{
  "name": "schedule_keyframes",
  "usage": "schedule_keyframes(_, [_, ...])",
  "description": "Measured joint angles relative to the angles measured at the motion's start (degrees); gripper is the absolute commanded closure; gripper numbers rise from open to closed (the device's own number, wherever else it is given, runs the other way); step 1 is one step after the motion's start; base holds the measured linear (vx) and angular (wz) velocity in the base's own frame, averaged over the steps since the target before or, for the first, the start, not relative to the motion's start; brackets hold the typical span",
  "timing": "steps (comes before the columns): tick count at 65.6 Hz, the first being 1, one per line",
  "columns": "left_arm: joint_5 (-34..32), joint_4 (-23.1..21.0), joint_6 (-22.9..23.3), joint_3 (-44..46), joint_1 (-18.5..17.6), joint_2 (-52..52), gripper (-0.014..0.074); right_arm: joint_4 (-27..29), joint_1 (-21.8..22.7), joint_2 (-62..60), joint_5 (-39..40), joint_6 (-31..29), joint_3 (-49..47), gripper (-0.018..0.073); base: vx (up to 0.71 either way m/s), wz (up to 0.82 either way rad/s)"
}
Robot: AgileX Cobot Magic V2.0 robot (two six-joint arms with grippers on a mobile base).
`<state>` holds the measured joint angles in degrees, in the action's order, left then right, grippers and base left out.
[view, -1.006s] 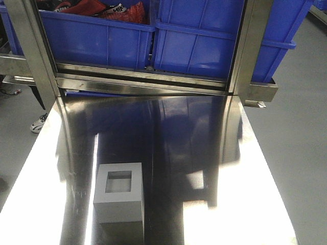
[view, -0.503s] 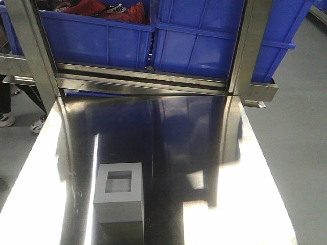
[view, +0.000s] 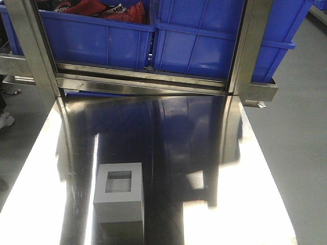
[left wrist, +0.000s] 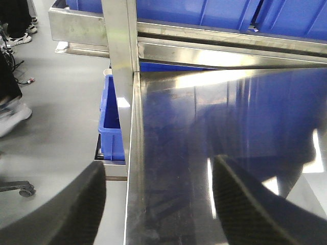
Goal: Sort gray base to blue bin
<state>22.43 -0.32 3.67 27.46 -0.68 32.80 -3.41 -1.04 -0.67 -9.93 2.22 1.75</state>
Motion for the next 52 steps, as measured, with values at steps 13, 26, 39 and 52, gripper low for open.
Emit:
schedule_keyframes(13, [0.2, -5.7, -0.3, 0.0, 0.0, 0.0, 0.0149, 0.0, 0.0, 0.0, 0.0, 0.0, 0.0, 0.0568, 0.0, 0.0])
schedule_keyframes(26, [3.7, -17.7, -8.7, 0.8, 0.0, 2.7, 0.0149, 0.0, 0.0, 0.0, 0.0, 0.0, 0.0, 0.0568, 0.0, 0.0])
schedule_keyframes(39, [11.7, -37.2, -27.2, 5.0, 0.0, 10.7, 0.0149, 0.0, 0.0, 0.0, 0.0, 0.0, 0.0, 0.0568, 0.0, 0.0])
schedule_keyframes(52, [16.9, -53.3, -41.5, 8.3, 0.0, 19.8, 0.0149, 0.0, 0.0, 0.0, 0.0, 0.0, 0.0, 0.0568, 0.0, 0.0])
